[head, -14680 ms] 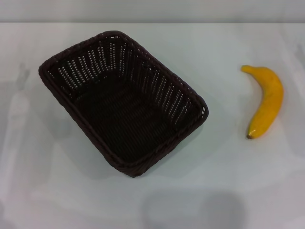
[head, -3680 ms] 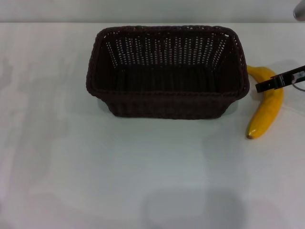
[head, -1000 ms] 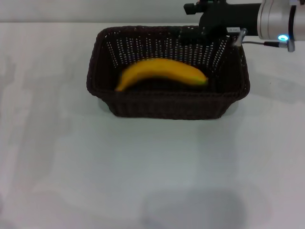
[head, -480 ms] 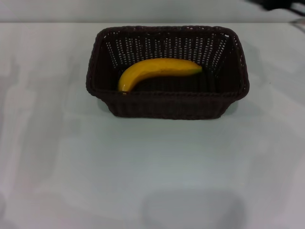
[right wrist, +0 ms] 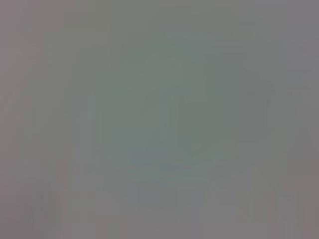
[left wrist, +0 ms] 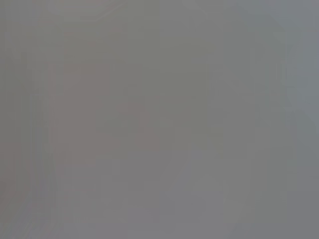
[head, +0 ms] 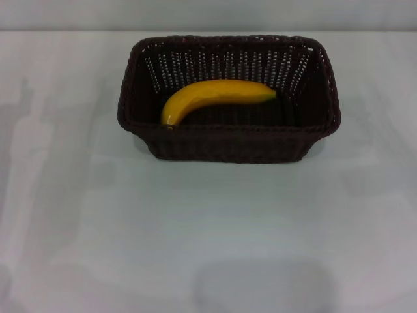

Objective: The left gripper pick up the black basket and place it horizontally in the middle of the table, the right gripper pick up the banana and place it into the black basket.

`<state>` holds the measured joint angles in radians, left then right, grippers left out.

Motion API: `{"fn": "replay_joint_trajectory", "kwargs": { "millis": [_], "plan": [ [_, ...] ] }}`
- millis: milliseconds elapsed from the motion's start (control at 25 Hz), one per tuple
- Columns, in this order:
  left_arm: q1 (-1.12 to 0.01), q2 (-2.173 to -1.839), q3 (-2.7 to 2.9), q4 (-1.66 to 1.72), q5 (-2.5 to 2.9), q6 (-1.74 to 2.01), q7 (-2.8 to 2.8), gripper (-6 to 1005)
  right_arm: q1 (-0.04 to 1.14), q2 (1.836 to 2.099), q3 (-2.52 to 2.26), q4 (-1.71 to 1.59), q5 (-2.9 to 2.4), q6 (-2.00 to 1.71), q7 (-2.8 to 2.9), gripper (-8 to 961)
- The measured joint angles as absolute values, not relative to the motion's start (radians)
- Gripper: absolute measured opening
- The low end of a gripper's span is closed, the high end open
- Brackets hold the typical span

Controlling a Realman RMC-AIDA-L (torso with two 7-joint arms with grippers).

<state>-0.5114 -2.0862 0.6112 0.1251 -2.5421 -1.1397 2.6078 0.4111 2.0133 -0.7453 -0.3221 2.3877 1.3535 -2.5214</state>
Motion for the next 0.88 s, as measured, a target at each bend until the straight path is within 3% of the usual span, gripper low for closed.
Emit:
{"fn": "replay_joint_trajectory", "kwargs": {
  "millis": [200, 880],
  "plan": [
    [-0.512, -2.086, 0.614, 0.114, -2.542, -1.14, 2.608, 708, 0.426, 2.015, -0.669, -0.211, 2.389, 1.321, -2.784, 738],
    [-0.496, -2.089, 0.611, 0.061, -2.541, -1.2, 2.62, 709, 0.442, 2.019, -0.656, -0.172, 2.431, 1.242, -2.828, 738]
  ]
}}
